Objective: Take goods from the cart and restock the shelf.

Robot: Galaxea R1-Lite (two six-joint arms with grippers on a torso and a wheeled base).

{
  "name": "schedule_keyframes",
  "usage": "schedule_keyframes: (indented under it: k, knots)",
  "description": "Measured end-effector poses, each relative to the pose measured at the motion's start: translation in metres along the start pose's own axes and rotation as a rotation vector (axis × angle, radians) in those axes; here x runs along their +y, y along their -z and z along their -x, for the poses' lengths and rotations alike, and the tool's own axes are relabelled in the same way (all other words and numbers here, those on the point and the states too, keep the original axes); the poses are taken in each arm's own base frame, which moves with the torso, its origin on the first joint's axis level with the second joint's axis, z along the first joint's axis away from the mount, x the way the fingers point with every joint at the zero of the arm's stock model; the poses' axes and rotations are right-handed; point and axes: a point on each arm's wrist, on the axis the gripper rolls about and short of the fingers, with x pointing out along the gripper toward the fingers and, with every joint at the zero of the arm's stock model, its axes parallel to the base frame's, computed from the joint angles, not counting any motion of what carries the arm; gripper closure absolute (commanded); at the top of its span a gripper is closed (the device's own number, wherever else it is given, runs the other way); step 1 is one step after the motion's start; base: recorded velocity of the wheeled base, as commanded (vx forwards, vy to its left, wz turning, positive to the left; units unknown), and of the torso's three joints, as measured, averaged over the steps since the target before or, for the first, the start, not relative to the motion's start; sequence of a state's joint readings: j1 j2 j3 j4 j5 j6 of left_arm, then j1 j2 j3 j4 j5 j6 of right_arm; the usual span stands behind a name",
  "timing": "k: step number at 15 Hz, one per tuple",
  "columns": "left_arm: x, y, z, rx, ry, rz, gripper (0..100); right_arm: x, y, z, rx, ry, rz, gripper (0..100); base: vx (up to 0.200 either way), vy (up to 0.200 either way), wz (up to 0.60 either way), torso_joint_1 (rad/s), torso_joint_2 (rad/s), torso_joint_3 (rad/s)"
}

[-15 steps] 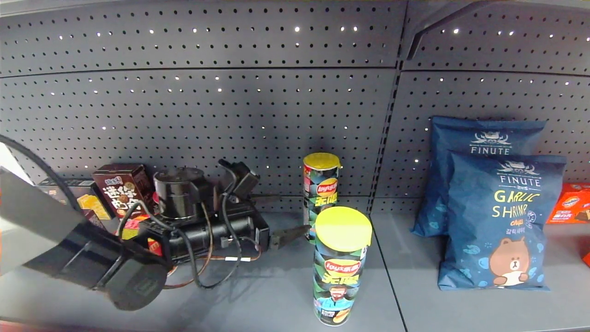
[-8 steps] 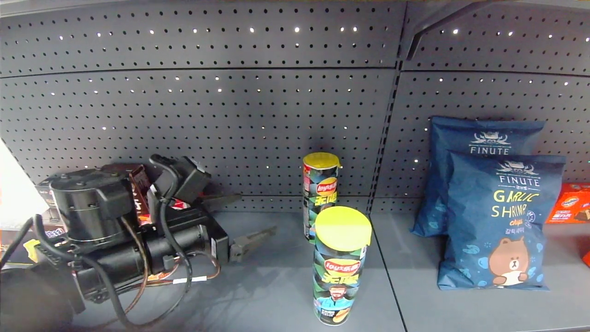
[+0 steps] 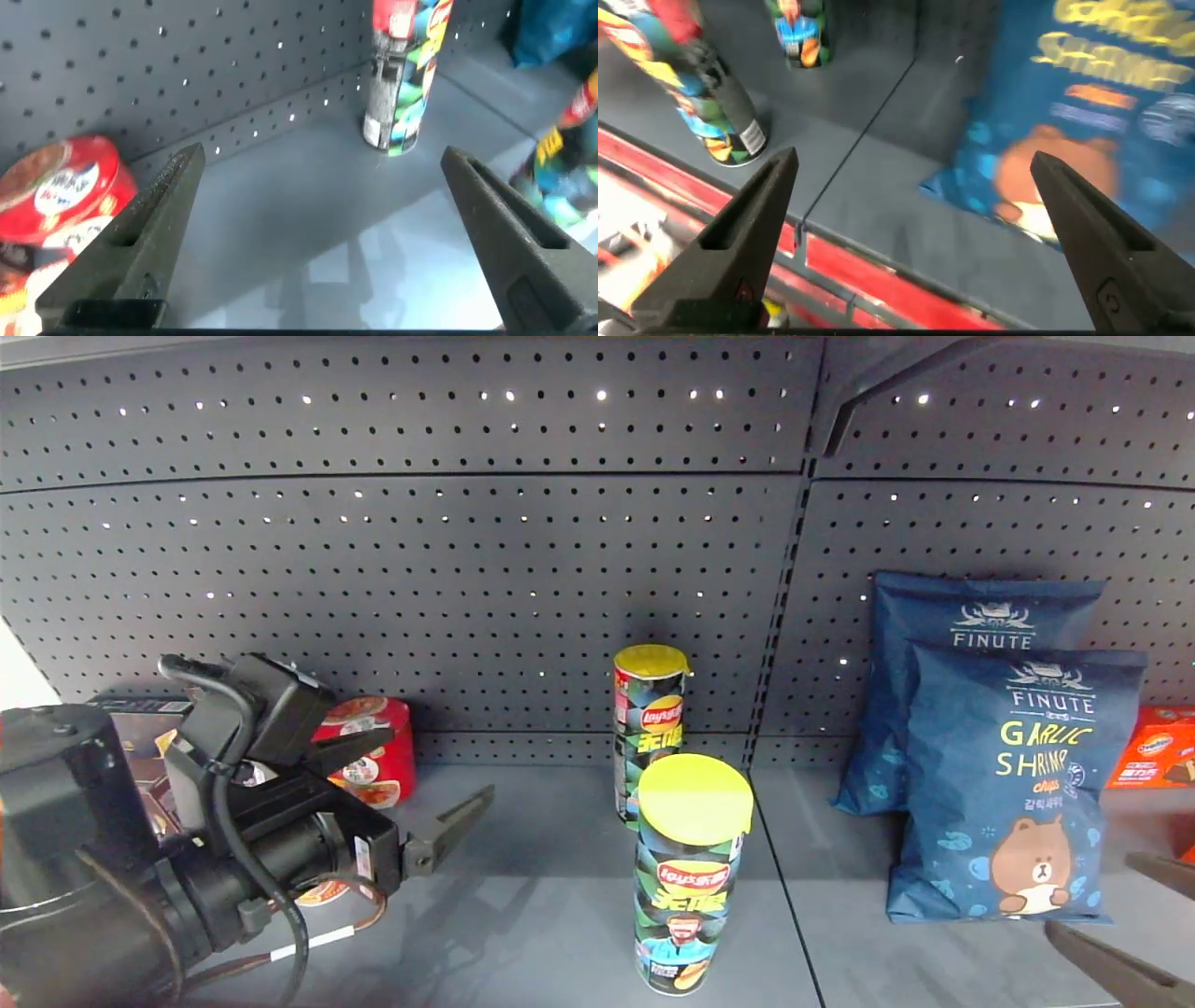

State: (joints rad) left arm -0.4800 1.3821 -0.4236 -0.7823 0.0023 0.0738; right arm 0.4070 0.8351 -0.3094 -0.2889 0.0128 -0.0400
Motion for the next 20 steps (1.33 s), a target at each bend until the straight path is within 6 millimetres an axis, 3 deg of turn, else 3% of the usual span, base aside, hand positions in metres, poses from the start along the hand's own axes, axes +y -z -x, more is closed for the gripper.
schedule_keyframes:
  k: [5,11,15,20]
  knots:
    - [0.000,0.004,0.011,-0.001,-0.004,-0.007,0,0.020,0.007,-0.070,0.143,-0.060,0.040,0,0.000,0.000,0.00,0.000,0.00,0.000]
    - [0.002,0.004,0.012,-0.003,-0.013,-0.006,0,0.051,0.000,-0.138,0.241,-0.137,0.083,0,0.000,0.000,0.00,0.000,0.00,0.000]
    - [0.004,0.007,0.013,0.008,-0.024,-0.004,0,0.072,0.008,-0.156,0.288,-0.176,0.119,0,0.000,0.000,0.00,0.000,0.00,0.000]
    - [0.005,0.005,0.013,0.003,-0.026,-0.003,0,0.079,0.011,-0.167,0.309,-0.189,0.130,0,0.000,0.000,0.00,0.000,0.00,0.000]
